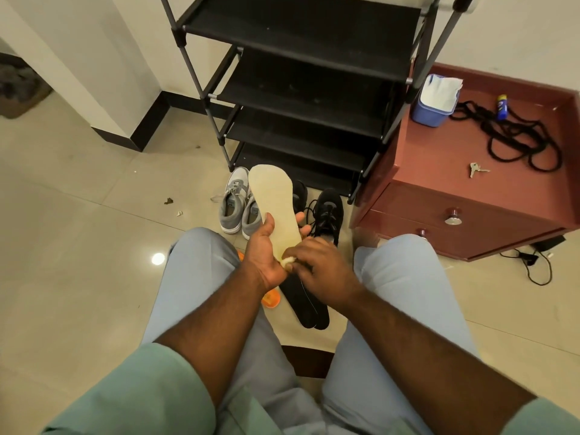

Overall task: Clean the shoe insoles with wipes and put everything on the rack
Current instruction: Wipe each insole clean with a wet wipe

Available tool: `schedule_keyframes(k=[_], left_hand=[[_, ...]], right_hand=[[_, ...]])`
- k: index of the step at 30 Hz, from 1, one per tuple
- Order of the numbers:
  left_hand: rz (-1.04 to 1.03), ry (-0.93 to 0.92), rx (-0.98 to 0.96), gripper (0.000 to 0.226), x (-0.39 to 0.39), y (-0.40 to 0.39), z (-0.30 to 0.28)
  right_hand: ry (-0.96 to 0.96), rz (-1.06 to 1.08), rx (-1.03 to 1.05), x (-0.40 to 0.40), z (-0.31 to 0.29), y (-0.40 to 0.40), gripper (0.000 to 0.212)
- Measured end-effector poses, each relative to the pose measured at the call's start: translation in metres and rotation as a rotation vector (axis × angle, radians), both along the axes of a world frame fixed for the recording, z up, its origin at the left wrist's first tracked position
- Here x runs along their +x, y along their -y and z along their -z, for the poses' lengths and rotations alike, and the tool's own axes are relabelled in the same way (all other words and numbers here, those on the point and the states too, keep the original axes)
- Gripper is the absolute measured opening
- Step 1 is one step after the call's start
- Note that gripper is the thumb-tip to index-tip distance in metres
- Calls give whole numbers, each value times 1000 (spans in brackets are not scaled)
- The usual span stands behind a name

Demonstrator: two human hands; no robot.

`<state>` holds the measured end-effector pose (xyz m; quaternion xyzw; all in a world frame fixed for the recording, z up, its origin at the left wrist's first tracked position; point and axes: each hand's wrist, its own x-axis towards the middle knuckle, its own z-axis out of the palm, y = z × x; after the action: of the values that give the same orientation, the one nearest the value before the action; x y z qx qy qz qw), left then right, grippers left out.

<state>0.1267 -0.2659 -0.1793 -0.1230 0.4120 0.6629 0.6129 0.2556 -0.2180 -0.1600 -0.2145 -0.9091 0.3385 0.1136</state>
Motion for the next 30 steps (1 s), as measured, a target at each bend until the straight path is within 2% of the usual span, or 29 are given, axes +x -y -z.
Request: schedule_keyframes(k=[3,4,9,11,13,14,20,25,30], left_hand=[[3,-15,14,56,8,-1,-2],[-1,-15,11,56,9,-1,-2],[19,25,-35,80,3,-2,0],[61,14,-38,83,6,-5,-1],[115,3,-42,78,14,-7,-3],[124,5,-46,75,17,-8,-1],[106,16,-86,76,3,-6,5],[222,-25,-86,68,19,-3,-3],[238,-16,-145,82,3,2,-1]], right_hand=[[41,285,-21,-4,10,-19,21],[78,321,-17,-4,10,-21,22],[-10,-7,-12,0,-7,5,20],[5,125,-86,-3,4,-3,20],[43,365,-179,-7,14,-18,21],[50,413,-195,-7,15,-21,20],[-37,112,-171,-4,-9,4,19],[44,394,-184,-13,14,-23,20],[-10,-59,-117,2,-7,3,24]])
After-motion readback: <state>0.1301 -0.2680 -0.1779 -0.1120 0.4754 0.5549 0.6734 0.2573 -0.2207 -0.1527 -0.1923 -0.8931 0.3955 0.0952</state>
